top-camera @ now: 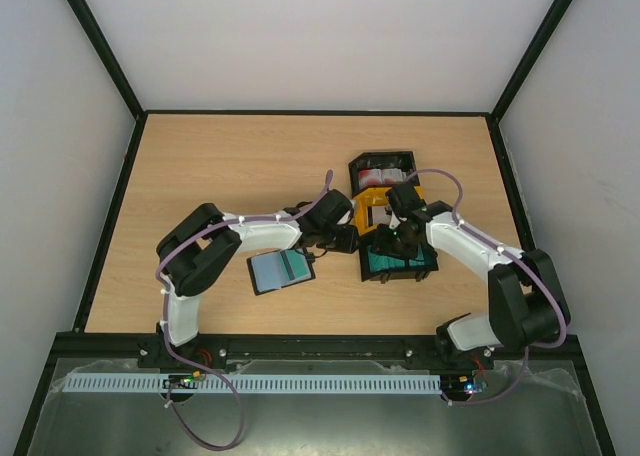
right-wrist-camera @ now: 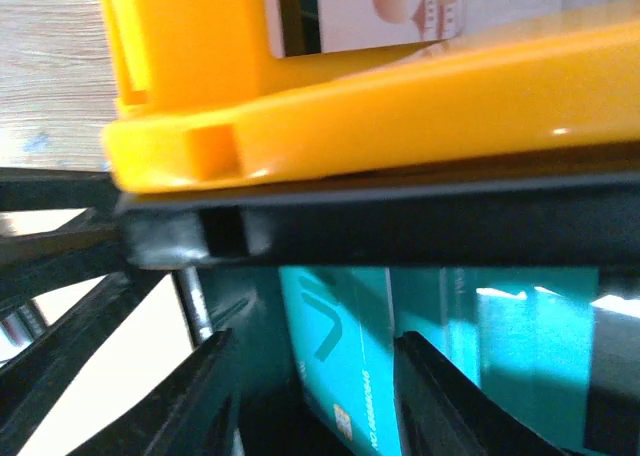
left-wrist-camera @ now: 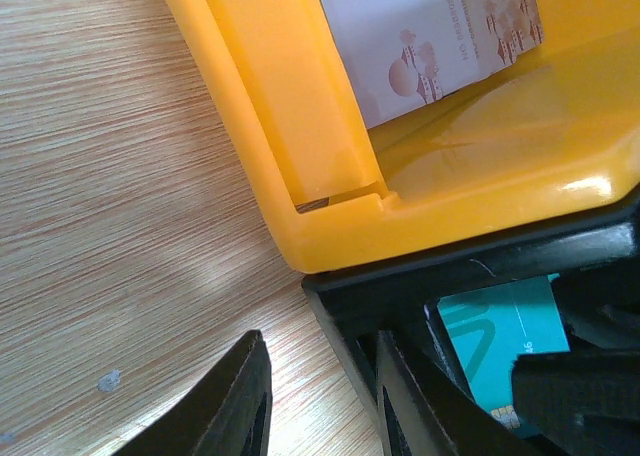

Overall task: Put the credit cards into the card holder
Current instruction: Pick up the credit card from the storage box.

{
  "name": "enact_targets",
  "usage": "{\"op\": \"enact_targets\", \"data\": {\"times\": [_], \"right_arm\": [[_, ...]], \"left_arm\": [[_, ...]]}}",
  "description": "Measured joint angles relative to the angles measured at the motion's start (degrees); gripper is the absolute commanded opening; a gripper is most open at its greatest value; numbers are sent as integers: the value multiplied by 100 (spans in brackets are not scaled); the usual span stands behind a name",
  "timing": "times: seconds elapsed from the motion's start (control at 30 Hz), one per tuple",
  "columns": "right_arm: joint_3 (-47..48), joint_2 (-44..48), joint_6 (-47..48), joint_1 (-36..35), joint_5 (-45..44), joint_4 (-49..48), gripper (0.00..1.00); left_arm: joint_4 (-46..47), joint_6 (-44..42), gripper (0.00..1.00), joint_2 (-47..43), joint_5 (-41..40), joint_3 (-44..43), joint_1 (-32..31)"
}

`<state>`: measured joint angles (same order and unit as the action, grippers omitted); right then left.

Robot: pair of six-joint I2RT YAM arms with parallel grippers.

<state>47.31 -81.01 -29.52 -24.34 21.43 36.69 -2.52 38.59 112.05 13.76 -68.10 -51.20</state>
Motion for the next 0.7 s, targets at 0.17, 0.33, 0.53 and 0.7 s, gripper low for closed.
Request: {"op": "enact_targets", "data": {"times": [0.17,0.33,0.53,0.7], "right_arm": [[7,153,103,-4,238,15,35],[7,160,155,-4,396,35,33],[7,157,238,-4,474,37,30],[7,120,284,-4,577,35,25]], "left_arm": [[11,0,31,0,-11,0,-2],[44,0,31,0,-15,17,-2],[114,28,31,-13,-37,61,-7],[138,61,31,-20,-81,74,-17]]}}
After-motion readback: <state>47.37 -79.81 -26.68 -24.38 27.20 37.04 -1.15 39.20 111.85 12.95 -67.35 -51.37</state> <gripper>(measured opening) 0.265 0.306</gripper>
